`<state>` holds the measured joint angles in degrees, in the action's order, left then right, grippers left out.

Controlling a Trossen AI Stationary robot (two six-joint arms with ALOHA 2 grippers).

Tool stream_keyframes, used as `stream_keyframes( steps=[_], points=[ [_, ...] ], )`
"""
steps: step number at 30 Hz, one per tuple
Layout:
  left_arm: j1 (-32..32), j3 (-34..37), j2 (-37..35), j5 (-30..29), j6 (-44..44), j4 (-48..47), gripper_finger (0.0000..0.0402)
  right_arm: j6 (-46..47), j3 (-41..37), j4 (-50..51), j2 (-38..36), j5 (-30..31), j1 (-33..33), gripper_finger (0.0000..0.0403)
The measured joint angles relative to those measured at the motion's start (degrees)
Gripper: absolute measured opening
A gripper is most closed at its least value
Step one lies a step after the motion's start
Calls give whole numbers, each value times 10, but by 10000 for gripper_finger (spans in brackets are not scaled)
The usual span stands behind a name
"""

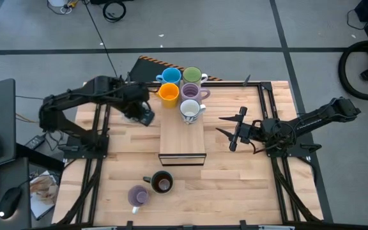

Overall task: Place coffee mugs
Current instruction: Put the light blue mug on the shelf

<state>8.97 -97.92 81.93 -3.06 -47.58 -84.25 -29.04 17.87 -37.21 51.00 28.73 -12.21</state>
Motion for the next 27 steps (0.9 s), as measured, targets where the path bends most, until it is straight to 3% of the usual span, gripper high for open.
stream_keyframes(
  steps=[4, 14, 27],
  points=[
    [2, -67, 57, 3, 18, -6, 34, 2, 0, 0, 0, 1, 0, 208],
    [22, -173, 166, 77, 31, -14, 34, 4, 0, 8, 0, 1, 0, 208],
    [57, -180, 198, 104, 35, 7, 34, 4, 0, 7, 0, 1, 0, 208]
  ],
)
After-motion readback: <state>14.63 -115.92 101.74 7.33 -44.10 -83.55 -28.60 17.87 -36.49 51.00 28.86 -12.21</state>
